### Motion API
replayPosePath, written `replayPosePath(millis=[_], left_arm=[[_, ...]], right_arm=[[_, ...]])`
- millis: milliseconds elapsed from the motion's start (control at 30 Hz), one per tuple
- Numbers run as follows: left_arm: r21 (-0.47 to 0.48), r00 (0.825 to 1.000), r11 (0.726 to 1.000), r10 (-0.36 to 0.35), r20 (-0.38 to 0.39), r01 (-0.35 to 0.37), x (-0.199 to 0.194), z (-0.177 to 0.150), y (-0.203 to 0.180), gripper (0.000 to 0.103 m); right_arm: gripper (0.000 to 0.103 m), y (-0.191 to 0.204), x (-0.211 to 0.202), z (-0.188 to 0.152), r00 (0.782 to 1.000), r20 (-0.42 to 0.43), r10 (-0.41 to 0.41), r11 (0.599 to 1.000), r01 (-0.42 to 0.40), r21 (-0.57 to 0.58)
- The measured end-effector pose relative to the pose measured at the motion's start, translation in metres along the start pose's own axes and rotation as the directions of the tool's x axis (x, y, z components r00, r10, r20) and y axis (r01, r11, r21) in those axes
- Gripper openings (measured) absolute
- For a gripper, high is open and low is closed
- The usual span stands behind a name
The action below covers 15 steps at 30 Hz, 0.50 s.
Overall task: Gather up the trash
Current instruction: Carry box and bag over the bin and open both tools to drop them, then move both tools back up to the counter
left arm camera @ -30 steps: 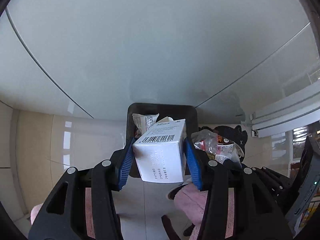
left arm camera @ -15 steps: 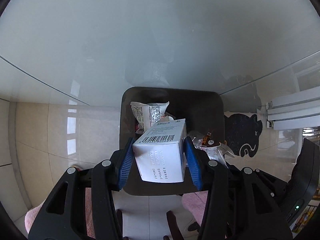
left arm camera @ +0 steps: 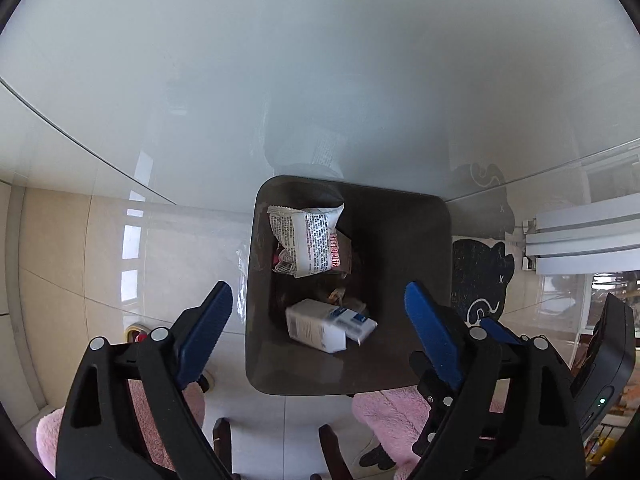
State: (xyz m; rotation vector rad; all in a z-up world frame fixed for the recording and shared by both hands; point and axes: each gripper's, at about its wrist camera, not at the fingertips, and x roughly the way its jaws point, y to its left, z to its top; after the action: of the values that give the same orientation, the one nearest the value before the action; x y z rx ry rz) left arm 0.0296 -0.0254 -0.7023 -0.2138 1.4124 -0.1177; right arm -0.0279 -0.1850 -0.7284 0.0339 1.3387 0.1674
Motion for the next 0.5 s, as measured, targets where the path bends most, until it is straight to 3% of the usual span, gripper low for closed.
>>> replayPosePath(millis=[67,300,500], left_arm=[[0.016,1.000,1.000,0.001,0.022,-0.002,-0.010,-0.002,-0.004,0.095],[0.047,0.995,0.999,-0.003,0.104,-0.002,-0.063,-0.005,-0.014,0.095],[0.099,0.970,0.995,-0.028,0.243,0.004,-0.146,-0.010,-0.023,0.095]], right_arm=[[0.094,0.002,-0.008,-0.001,1.000,0.010,-0.003,1.000,0.003,-0.002],[0.099,0.004,-0.061,0.002,0.996,0.086,0.000,1.000,0.000,0.002],[0.100,0.004,-0.147,0.014,0.971,0.237,0.023,1.000,-0.022,-0.011]])
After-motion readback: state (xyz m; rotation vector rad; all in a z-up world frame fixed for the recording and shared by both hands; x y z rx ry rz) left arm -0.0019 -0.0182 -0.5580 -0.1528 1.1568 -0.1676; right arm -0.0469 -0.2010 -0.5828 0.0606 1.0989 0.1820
